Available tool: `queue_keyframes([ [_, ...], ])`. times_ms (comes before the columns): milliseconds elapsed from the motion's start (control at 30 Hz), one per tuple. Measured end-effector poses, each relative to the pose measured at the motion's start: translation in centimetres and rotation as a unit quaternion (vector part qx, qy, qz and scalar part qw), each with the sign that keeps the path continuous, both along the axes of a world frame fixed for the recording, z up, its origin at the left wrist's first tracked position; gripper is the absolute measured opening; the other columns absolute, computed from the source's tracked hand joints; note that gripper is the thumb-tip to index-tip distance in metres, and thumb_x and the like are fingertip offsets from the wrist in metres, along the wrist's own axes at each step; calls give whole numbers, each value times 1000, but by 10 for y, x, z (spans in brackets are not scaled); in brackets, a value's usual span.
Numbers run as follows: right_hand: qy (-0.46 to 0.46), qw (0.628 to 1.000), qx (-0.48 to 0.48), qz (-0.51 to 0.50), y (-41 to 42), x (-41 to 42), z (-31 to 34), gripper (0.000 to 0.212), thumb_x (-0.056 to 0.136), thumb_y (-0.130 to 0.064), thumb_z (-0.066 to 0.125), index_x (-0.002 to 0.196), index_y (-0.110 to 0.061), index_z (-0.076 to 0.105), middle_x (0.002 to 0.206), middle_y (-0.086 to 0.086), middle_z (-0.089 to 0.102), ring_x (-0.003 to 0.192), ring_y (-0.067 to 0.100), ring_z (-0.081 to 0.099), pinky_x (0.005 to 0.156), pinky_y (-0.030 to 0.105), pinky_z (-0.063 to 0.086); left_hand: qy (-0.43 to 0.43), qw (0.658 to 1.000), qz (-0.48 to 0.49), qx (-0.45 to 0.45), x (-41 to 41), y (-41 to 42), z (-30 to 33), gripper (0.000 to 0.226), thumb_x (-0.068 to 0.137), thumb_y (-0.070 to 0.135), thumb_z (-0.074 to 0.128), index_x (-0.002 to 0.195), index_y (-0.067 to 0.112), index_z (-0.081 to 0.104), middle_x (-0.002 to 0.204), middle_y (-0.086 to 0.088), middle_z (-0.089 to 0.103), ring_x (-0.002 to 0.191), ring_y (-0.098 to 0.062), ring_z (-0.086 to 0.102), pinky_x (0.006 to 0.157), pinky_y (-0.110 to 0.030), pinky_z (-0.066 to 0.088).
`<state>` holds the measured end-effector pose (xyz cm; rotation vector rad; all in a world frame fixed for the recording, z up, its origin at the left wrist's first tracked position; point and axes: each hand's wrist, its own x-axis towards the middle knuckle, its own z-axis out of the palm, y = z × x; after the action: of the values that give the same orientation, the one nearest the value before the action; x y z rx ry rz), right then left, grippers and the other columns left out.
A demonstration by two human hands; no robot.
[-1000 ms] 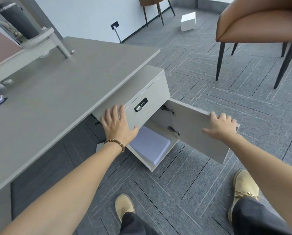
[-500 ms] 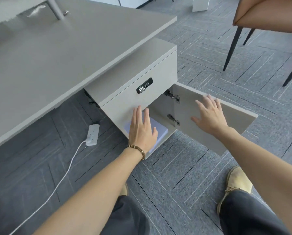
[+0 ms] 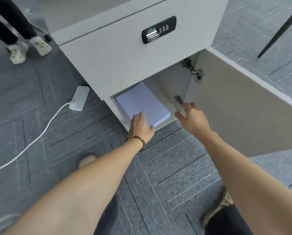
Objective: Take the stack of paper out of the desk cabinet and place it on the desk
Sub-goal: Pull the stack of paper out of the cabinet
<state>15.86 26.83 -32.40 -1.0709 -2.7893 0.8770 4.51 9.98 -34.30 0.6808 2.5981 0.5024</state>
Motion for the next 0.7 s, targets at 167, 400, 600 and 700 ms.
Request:
queue_keyframes([
  [167, -62, 997, -20, 33, 15, -26, -50, 58, 96, -44, 55, 140, -7, 48, 136, 22, 50, 121, 44, 54, 100, 54, 48, -19, 999, 33, 3, -16, 16, -51, 72, 89, 26, 64, 148, 11, 26, 147, -17, 35, 134, -34, 39, 93, -42, 48],
  [400, -131, 986, 9, 103, 24, -52, -108, 67, 97, -47, 51, 146, -4, 40, 144, 24, 44, 129, 44, 51, 106, 54, 44, -62, 992, 113, -21, -35, 26, -114, 67, 88, 29, 64, 143, 7, 32, 146, -20, 34, 136, -37, 37, 102, -43, 45],
  [600, -183, 967, 23, 175, 31, -85, -156, 72, 98, -52, 45, 151, -6, 30, 151, 23, 35, 136, 41, 42, 108, 48, 40, -110, 982, 152, -36, -45, 29, -148, 74, 88, 32, 65, 148, 8, 28, 149, -19, 34, 138, -35, 34, 107, -39, 38],
  [700, -181, 969, 0, 169, 31, -103, -174, 75, 96, -54, 46, 151, -7, 28, 152, 24, 31, 136, 41, 39, 108, 48, 38, -121, 979, 160, -35, -49, 29, -164, 81, 88, 32, 66, 152, 10, 21, 156, -17, 28, 142, -33, 31, 110, -37, 35],
])
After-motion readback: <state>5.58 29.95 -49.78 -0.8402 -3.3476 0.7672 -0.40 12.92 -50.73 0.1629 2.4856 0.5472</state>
